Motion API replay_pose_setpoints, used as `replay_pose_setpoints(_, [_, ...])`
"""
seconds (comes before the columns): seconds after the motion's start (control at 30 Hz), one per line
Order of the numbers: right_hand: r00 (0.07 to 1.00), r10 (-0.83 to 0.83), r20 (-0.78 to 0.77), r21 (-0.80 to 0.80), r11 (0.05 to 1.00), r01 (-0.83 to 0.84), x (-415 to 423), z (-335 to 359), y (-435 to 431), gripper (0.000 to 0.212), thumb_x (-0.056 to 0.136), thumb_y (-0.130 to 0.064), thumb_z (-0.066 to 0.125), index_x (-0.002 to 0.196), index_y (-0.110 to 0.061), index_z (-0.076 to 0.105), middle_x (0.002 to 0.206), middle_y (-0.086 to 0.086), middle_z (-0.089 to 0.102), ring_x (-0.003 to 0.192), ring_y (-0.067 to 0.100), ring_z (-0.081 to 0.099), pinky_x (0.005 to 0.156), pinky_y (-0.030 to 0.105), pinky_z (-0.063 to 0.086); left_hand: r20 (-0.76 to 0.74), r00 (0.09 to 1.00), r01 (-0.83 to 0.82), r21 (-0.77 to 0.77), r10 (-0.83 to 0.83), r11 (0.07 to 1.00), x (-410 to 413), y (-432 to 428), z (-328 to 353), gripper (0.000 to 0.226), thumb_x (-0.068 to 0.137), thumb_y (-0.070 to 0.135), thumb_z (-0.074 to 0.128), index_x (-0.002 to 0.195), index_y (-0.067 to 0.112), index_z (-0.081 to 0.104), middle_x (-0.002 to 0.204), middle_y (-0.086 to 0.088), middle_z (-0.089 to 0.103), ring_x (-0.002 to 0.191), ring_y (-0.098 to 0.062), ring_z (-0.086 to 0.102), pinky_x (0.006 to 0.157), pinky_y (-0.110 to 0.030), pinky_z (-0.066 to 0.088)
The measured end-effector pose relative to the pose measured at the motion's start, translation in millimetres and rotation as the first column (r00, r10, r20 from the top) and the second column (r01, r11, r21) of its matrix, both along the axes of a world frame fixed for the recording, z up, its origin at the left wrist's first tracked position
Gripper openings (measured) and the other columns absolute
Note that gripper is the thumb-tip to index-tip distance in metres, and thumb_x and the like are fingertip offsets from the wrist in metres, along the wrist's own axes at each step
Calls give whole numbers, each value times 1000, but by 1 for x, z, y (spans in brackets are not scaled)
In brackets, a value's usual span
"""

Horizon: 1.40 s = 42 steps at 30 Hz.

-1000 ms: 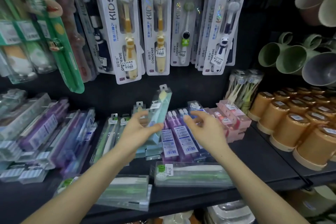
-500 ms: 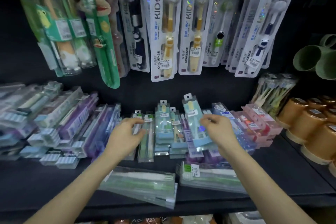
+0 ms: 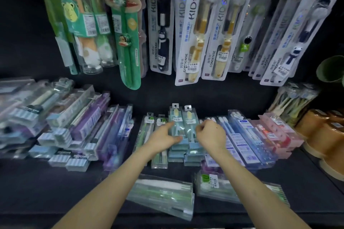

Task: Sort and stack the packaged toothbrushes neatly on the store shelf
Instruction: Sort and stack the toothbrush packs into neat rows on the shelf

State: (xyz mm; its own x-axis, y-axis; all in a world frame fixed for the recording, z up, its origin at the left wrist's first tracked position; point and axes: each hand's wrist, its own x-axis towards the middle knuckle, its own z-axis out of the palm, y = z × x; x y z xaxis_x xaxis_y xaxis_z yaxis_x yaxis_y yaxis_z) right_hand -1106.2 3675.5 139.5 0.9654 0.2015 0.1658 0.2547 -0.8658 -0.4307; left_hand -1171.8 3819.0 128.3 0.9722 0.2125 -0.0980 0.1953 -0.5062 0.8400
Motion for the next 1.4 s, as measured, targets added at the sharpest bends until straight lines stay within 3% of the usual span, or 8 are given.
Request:
replay_pose_setpoints(0.13, [982,55,180,-341,940,10,-7,7,1,24,95,-20,46,94,-6,66,100,12,65,100,30,56,69,30,38,20,1000,1,33,-2,999,-8,6,3,68,90,31,64,148,19,31,153,-1,33,138,-19,35,106,-24,30])
replay_pose_setpoints(0.23, [911,125,394,-193,980,-51,-30,17,16,18,90,-16,58,90,-1,68,88,17,65,87,34,56,66,34,40,183,976,-174,333,117,927,-31,30,6,51,91,27,60,139,13,48,138,-9,52,126,-26,48,100,-26,36])
replay_pose_setpoints(0.47, [865,453,-214,275,878,-392,-73,4,121,47,92,-44,56,130,-16,53,106,6,68,103,25,61,78,31,45,420,881,-455,619,220,641,-108,108,2,22,68,-5,75,89,-4,71,87,-23,67,81,-43,63,73,-46,52])
replay_pose_setpoints(0.7, [851,415,-322,237,906,-352,-71,-22,179,70,87,-53,59,143,-20,33,133,6,56,113,30,58,79,32,47,332,934,-334,688,130,645,-127,123,-13,30,72,7,80,97,-5,71,96,-19,70,84,-39,66,78,-46,55])
replay_pose_setpoints(0.97, [851,399,-342,485,850,-204,-67,-12,159,38,83,-14,61,120,-10,54,104,7,66,92,30,66,77,42,55,313,938,-332,700,146,632,-127,126,-15,30,74,18,79,93,-5,72,104,-18,68,95,-38,64,86,-44,51])
replay_pose_setpoints(1.07, [865,392,-313,565,809,-162,-67,-8,130,44,85,-8,60,128,-14,54,98,-6,65,70,3,67,60,22,55,261,951,-310,763,168,567,-125,120,-18,39,83,33,70,105,1,69,117,-12,61,108,-32,56,94,-39,42])
replay_pose_setpoints(1.2, [849,391,-356,606,788,-109,-69,-1,89,59,87,-10,59,142,-14,39,116,9,66,82,26,71,56,31,55,227,954,-293,834,194,467,-123,107,-16,44,74,40,77,94,3,70,105,-11,59,101,-33,52,84,-42,38])
replay_pose_setpoints(1.4, [824,420,-381,668,741,-69,-79,11,45,55,89,-6,56,141,-19,41,80,8,68,58,20,58,47,27,52,192,955,-274,858,224,434,-107,105,-11,37,83,43,66,101,10,66,105,-6,62,103,-25,53,88,-34,35])
